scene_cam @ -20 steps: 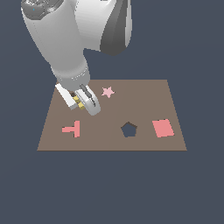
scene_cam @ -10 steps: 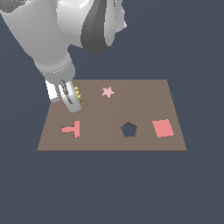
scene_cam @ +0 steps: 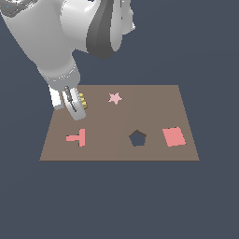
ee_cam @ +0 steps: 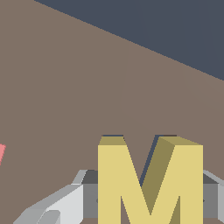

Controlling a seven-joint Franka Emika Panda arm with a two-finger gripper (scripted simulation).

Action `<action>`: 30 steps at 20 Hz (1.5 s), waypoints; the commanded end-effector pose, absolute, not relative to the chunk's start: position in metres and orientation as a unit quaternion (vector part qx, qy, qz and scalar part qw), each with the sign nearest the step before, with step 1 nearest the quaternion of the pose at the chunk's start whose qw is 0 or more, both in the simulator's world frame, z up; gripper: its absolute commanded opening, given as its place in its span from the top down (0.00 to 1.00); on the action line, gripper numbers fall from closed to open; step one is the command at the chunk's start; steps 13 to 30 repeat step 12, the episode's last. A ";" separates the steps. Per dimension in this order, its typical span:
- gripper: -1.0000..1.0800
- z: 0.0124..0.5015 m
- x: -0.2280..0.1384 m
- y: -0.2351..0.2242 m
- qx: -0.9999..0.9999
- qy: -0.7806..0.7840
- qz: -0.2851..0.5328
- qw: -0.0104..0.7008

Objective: Insert a designated object into the corresponding slot on a board.

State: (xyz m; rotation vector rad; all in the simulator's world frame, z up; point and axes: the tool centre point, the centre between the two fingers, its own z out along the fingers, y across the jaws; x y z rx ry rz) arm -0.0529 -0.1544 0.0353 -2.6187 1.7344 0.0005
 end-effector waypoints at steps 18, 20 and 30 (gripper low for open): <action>0.04 0.031 -0.053 -0.154 -0.834 0.552 0.000 0.001; 0.04 0.031 -0.053 -0.154 -0.834 0.552 0.000 0.001; 0.04 0.031 -0.053 -0.154 -0.834 0.552 0.000 0.001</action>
